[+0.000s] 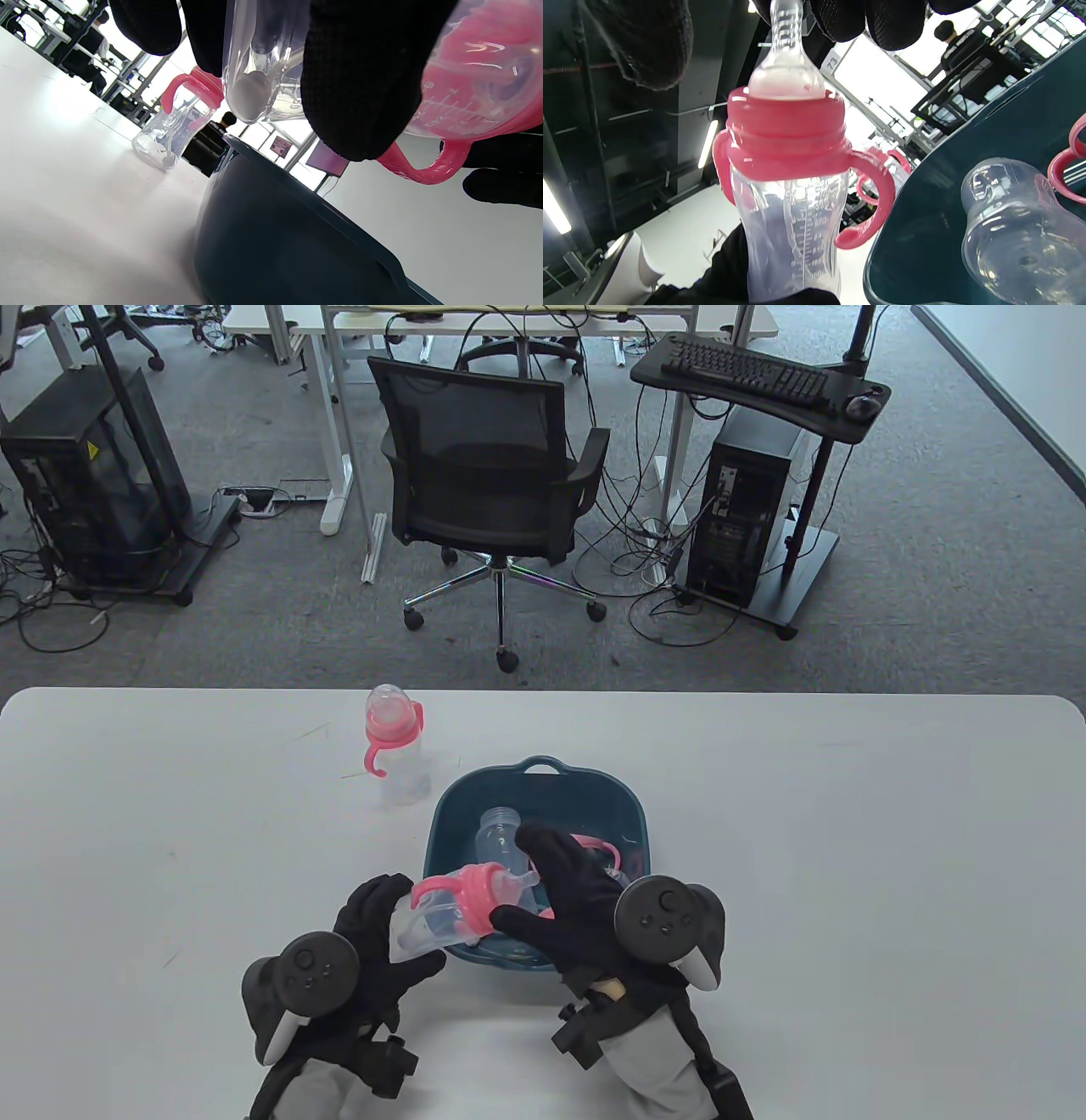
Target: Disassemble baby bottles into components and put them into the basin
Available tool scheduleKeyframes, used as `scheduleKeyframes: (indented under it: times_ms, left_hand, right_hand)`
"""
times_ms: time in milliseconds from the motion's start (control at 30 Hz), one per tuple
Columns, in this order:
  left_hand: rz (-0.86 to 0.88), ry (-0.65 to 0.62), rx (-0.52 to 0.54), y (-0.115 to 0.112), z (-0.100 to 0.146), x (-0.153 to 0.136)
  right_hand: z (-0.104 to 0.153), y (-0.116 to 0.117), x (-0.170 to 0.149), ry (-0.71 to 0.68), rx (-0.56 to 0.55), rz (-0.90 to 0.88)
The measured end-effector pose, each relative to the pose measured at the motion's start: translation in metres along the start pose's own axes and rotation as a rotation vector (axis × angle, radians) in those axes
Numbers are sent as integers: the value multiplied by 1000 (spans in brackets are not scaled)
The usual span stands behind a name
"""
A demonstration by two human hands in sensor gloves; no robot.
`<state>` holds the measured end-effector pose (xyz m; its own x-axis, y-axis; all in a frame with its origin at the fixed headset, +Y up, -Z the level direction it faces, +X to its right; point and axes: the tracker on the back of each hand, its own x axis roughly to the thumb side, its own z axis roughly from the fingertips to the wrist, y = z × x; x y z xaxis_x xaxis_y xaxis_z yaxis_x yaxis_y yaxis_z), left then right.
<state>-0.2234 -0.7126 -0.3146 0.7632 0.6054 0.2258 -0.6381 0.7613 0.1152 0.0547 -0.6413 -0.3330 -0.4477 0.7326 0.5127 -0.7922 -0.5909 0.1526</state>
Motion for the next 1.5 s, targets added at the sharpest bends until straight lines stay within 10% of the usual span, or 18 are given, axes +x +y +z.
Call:
scheduleKeyframes:
  times_ms: [1500]
  left_hand:
    - [-25, -28, -9, 0, 1, 2]
  right_hand:
    - [0, -5, -10, 56, -5, 56]
